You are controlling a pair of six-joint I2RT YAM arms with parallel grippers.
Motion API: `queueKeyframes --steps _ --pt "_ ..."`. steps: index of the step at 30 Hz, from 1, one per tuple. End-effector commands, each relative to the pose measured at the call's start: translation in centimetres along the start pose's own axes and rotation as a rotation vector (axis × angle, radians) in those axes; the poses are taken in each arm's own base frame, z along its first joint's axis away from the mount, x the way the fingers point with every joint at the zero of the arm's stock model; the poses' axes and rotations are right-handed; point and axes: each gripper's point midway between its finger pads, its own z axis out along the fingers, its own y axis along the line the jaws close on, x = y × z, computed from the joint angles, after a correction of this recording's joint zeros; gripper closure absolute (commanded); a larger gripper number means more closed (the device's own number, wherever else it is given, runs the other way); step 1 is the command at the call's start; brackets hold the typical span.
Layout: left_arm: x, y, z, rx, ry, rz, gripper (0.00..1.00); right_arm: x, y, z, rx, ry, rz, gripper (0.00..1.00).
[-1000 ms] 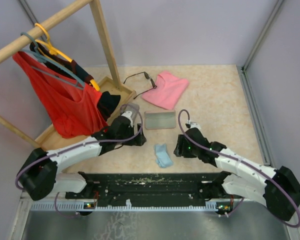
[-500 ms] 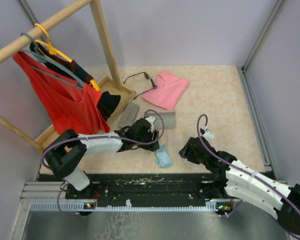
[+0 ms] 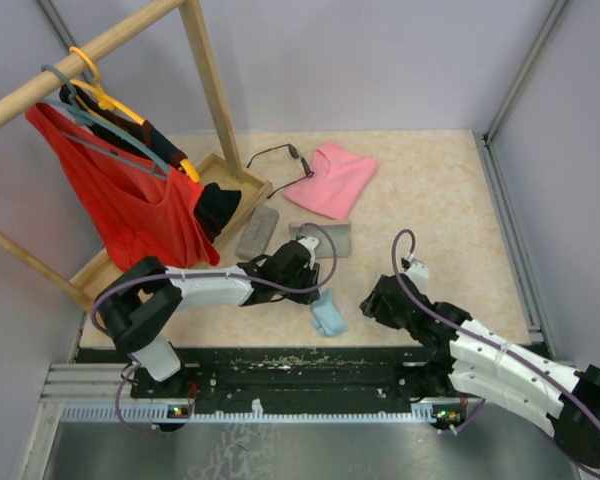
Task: Organize the sunglasses
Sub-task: Fold the glasses cleaning cloth at the center of the board.
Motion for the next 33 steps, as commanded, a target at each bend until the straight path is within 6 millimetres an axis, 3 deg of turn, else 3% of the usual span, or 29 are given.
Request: queueKeyframes --steps 1,7,8,22,28,33 --pt "2.8 1.6 -0.5 -0.066 0.069 0.005 0.67 -0.3 0.4 0.2 -0.009 -0.019 0.001 0.52" --pt "4.2 2.1 -0.9 -0.076 0.087 -0.001 0.99 -0.3 0.9 0.2 -0.032 -0.016 -0.004 0.52" --pt "4.5 2.2 -1.0 -0.081 0.091 -0.003 1.00 -0.3 1.0 0.2 -0.035 -0.015 -0.008 0.52" --pt "6.2 5.5 -7.0 -0.180 -0.034 -0.171 1.00 0.9 4.1 0.7 -0.159 0.080 -0.157 0.49" --pt "6.7 5.6 -8.1 -0.155 -0.058 -0.188 0.94 1.4 6.6 0.2 -0.283 0.115 -0.182 0.42" --pt "6.8 5.6 -8.5 -0.146 -0.072 -0.182 0.90 2.7 7.8 0.1 -0.311 0.157 -0.132 0.44"
